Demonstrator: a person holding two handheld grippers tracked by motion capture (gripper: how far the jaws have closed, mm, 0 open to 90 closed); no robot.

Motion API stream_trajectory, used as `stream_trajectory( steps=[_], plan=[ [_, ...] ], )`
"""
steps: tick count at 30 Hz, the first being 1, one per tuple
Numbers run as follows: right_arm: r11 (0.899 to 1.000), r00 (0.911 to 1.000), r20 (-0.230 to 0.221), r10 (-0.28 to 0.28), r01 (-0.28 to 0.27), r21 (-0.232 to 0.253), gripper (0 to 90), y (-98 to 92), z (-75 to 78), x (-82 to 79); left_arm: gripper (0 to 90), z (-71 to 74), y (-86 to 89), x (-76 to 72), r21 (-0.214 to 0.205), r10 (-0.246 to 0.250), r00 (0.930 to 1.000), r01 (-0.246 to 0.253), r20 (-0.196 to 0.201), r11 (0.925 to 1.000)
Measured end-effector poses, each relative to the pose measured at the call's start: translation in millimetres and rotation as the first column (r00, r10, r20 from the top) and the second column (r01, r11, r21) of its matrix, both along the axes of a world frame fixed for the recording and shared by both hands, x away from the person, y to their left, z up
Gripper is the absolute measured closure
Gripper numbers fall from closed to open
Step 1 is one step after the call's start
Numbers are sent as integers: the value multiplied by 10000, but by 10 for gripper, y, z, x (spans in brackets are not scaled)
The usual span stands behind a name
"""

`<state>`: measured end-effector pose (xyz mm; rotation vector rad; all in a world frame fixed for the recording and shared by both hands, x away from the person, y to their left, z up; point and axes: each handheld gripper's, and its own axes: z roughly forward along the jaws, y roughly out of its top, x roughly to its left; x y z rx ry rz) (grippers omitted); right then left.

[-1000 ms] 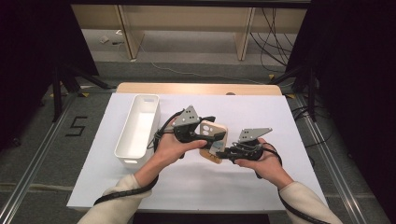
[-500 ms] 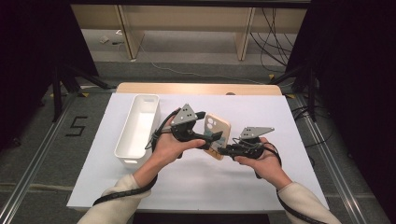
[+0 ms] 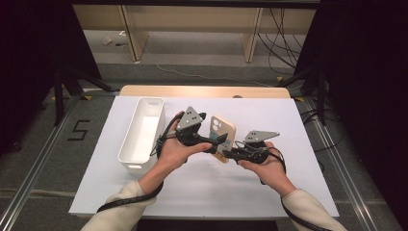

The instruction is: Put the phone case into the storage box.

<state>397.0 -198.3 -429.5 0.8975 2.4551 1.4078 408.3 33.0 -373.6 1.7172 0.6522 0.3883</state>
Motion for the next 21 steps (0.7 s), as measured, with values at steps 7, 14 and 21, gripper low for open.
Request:
stream_trajectory(
  steps=[7, 14, 21],
  plan=[
    [9999, 9998, 100, -161, 161, -26, 807, 73, 3, -22, 0, -9, -46, -16, 62, 254, 9997, -255, 39, 9997],
    [9996, 9995, 144, -277, 278, -105, 807, 127, -10, -36, 0, -18, -69, -12, 80, 521, 9986, -522, 106, 9986],
    [9994, 9993, 209, -317, 320, -150, 807, 164, -2, -49, 0, -51, -106, -15, 172, 658, 9978, -660, 101, 9977]
  ],
)
